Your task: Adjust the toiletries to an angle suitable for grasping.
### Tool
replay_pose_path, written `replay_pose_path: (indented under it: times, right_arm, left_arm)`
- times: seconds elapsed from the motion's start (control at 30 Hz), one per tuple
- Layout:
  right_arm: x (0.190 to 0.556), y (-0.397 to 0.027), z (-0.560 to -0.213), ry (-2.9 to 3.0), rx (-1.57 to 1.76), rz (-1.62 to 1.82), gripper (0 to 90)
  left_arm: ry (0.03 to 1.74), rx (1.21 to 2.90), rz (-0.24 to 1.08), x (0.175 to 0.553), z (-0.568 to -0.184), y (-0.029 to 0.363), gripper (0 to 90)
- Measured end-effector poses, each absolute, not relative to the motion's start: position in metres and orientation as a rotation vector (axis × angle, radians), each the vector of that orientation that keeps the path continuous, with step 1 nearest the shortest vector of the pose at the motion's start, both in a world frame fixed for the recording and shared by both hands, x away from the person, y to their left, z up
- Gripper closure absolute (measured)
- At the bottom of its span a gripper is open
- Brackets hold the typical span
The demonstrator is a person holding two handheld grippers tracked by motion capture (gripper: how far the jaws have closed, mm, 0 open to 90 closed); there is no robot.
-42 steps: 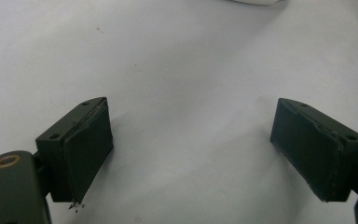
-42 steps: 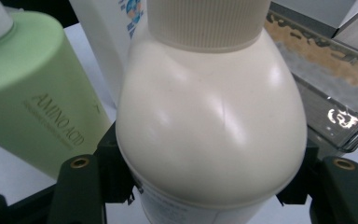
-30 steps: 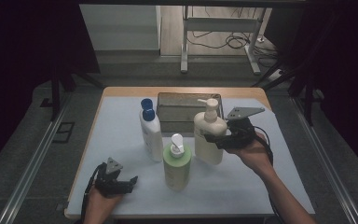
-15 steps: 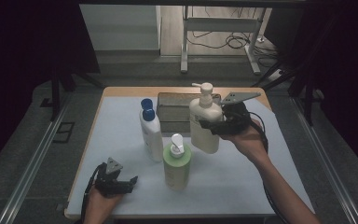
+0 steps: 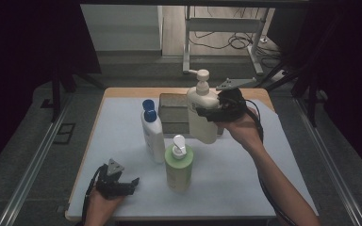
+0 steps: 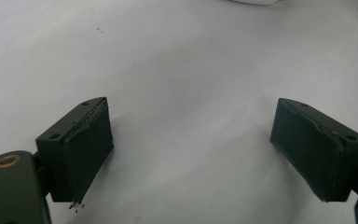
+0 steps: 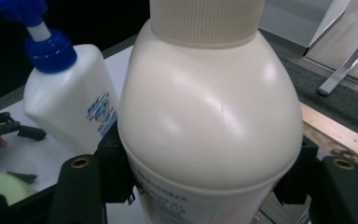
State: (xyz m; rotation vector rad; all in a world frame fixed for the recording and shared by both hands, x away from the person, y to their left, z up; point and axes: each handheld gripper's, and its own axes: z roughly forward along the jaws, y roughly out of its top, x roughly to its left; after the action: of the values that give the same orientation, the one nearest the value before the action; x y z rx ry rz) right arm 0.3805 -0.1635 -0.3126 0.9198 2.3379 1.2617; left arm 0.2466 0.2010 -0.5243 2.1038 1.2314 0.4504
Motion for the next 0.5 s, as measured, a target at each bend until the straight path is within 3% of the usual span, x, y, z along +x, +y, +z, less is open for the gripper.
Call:
replay_pose_path:
  times: [0.5]
  right_arm:
    - [0.407, -0.141, -0.310, 2.305, 0.944, 1.255, 36.9]
  left_arm:
    - [1.231, 2.103, 0.452, 0.247, -0.524, 0.201, 12.2]
